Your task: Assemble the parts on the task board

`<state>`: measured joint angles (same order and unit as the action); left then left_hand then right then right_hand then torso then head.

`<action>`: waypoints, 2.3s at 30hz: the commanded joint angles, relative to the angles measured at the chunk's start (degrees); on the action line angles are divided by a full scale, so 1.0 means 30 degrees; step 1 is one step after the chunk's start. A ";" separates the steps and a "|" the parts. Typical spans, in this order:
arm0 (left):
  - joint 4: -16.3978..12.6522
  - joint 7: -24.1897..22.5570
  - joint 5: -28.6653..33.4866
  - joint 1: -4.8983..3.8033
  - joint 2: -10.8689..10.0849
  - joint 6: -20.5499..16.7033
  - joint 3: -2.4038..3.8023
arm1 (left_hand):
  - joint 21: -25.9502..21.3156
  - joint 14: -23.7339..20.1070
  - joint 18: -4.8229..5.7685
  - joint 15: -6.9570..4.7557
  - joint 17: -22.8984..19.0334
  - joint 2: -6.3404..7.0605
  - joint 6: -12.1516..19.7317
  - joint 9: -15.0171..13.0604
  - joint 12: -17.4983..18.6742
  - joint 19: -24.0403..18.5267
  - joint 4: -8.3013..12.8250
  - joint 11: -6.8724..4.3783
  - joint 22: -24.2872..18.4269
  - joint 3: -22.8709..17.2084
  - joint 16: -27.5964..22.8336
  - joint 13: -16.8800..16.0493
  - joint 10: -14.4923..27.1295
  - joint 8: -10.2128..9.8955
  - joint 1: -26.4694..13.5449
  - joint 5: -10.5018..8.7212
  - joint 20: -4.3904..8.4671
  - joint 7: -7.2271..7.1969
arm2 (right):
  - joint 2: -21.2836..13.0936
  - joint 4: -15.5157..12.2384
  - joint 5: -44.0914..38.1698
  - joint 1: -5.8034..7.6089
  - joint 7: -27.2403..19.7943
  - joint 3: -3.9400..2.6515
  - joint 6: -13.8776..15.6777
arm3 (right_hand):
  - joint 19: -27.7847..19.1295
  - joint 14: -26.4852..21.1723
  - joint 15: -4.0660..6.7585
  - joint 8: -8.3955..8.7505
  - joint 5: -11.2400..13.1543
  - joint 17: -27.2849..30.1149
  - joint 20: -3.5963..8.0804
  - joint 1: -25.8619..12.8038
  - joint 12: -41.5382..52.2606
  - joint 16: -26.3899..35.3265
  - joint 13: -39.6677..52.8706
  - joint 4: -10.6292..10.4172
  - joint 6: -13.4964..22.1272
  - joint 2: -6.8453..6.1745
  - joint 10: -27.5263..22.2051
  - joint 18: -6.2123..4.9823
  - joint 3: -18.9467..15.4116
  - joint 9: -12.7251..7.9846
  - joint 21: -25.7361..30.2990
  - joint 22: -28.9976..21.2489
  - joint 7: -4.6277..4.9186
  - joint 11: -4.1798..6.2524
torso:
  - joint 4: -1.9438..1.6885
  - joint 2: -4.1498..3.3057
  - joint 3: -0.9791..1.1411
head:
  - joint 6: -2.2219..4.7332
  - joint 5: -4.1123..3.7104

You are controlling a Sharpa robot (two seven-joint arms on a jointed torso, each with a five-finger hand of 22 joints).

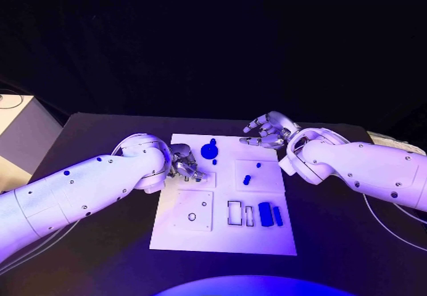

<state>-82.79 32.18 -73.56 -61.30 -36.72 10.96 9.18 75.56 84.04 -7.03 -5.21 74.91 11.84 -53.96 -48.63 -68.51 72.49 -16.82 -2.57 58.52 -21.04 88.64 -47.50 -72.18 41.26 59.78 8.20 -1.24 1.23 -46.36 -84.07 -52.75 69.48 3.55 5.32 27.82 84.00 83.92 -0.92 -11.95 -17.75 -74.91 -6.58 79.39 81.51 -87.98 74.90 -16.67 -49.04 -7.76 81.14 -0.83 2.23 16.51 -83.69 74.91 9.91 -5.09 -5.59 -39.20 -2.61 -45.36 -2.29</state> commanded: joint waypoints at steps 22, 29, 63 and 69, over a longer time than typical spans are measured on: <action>-0.0504 -0.0037 0.1853 0.0152 -0.1277 0.1227 0.2703 | -0.1796 0.0683 -0.0265 0.0494 0.1367 -0.1131 0.1471 0.0051 0.1973 -0.1838 0.0069 0.0696 -0.2877 0.0017 -0.1328 0.3269 0.2619 -0.0884 0.1822 -0.0295 -0.0416 0.0746 | -0.0125 -0.0040 0.0395 -0.0079 -0.0318 -0.0002 0.0360 | 0.1042 0.1616 0.0137 -0.0125 -0.0096 -0.3547 0.0110 -0.0272 -0.0705 0.0141 0.1716 0.0009 -0.0012 0.0001 -0.0816 -0.0315 0.0106 0.0033 0.0312 0.3410 -0.0036 0.0034 | -0.0008 0.0004 0.0039 | 0.0314 -0.0051; 0.0787 -0.0268 0.2268 -0.0019 -0.1352 0.1050 0.3524 | -0.2564 0.0323 -0.0456 0.1020 0.0572 -0.1046 0.2662 0.1099 0.3230 -0.2474 0.0039 0.1327 -0.3964 -0.0049 -0.1763 0.5156 0.4015 -0.2350 0.2255 -0.0275 -0.0817 0.1498 | -0.0145 0.0047 0.1022 -0.0079 -0.0652 -0.0002 0.0922 | 0.0407 0.1243 0.0211 -0.0173 -0.0212 -0.2365 0.0165 -0.0153 -0.2503 0.0909 -0.0003 0.0048 0.0051 0.0051 -0.2456 -0.0681 0.0393 0.0053 0.1936 0.2354 -0.0082 0.0099 | -0.0016 -0.0008 0.0033 | 0.0504 0.0056; 0.7244 -0.1702 0.1305 -0.1202 0.2277 0.0333 0.1973 | -0.2036 0.0628 -0.0304 0.1392 0.1248 -0.1048 0.2934 0.3185 0.3092 -0.1711 -0.0022 0.1727 -0.3020 0.2245 -0.1270 0.5478 0.3764 -0.3463 0.0615 -0.1430 -0.1168 0.1915 | -0.0123 0.0073 0.1501 -0.0019 -0.1055 -0.0009 0.1666 | 0.0076 0.1074 0.0300 -0.0209 -0.0826 -0.1716 0.0263 -0.0078 -0.4238 0.1468 -0.1912 0.0036 0.0216 -0.0061 -0.3641 -0.0898 0.0864 0.0080 0.3130 0.1587 -0.0124 0.0166 | 0.0124 -0.0317 -0.0086 | 0.0810 0.0302; 0.7272 -0.1808 0.1442 -0.1246 0.2392 0.0267 0.1873 | -0.1936 0.0683 -0.0278 0.1367 0.1387 -0.1183 0.2771 0.3222 0.2990 -0.1623 -0.0025 0.1686 -0.2857 0.2481 -0.1194 0.5372 0.3677 -0.3332 0.0528 -0.1537 -0.1161 0.1862 | -0.0088 0.0094 0.1501 -0.0015 -0.1063 -0.0010 0.1673 | 0.0062 0.1063 0.0300 -0.0204 -0.0853 -0.1672 0.0265 -0.0088 -0.4279 0.1499 -0.1960 0.0034 0.0228 -0.0070 -0.3674 -0.0907 0.0869 0.0079 0.3177 0.1557 -0.0122 0.0166 | 0.0138 -0.0287 -0.0055 | 0.0744 0.0304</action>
<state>-60.95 27.92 -70.09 -64.82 -29.71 12.07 14.80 69.50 83.93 -7.93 -1.21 74.91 8.61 -45.29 -39.04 -59.41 67.28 -16.91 2.46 49.97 -13.84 84.76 -31.36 -60.85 30.97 61.65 3.87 -4.62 6.83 -46.69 -83.74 -48.23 69.42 1.21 5.31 32.73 84.00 83.93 -0.50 -12.40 -20.10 -74.90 -6.15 78.94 68.86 -83.87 69.07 -16.60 -48.62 -7.76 70.49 -2.60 4.38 16.68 -74.34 74.91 9.50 -4.47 -5.20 -40.12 -2.85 -43.05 -1.38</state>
